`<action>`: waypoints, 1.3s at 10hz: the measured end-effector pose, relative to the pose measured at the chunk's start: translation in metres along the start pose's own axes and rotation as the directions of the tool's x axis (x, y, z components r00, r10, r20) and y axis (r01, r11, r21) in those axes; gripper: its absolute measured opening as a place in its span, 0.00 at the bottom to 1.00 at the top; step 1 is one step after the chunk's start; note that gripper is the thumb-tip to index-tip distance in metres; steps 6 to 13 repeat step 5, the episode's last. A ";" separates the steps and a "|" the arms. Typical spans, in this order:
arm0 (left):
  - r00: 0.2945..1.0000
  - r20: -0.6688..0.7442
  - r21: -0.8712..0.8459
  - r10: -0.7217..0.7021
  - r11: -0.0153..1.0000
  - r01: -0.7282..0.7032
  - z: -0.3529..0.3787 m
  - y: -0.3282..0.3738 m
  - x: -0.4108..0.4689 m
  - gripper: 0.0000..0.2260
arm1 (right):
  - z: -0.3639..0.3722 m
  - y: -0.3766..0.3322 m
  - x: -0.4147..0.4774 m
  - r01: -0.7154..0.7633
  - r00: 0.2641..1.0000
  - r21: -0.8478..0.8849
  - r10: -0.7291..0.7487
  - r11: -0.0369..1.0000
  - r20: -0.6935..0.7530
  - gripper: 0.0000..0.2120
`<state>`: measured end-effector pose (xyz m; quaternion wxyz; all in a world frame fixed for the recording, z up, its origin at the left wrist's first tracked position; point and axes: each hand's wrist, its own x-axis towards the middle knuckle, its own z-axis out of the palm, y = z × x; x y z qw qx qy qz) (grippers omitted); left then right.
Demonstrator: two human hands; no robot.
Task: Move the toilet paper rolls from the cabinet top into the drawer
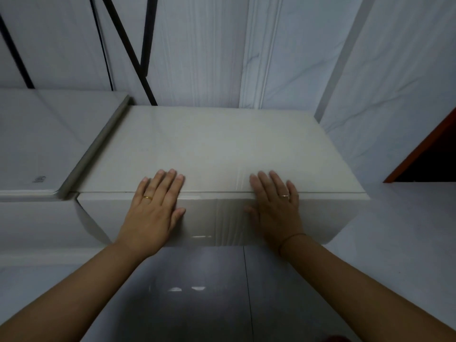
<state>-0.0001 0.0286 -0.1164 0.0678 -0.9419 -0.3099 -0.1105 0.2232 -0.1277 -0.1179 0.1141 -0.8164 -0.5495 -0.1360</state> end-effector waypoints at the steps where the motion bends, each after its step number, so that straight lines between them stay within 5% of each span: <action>1: 1.000 -0.009 -0.005 -0.006 1.000 0.006 -0.006 0.004 -0.001 0.34 | -0.005 0.000 0.002 -0.013 0.991 -0.009 0.014 1.000 0.136 0.33; 3: 0.995 -0.069 -0.042 -0.070 0.997 0.068 -0.017 0.020 -0.012 0.28 | -0.041 0.003 -0.001 -0.127 0.942 0.157 0.070 0.979 0.329 0.31; 5: 0.942 -0.323 -0.136 0.097 0.980 -0.148 0.006 0.029 -0.027 0.33 | -0.121 0.001 -0.016 -0.161 0.985 0.479 0.113 0.863 0.127 0.26; 13: 0.942 -0.323 -0.136 0.097 0.980 -0.148 0.006 0.029 -0.027 0.33 | -0.121 0.001 -0.016 -0.161 0.985 0.479 0.113 0.863 0.127 0.26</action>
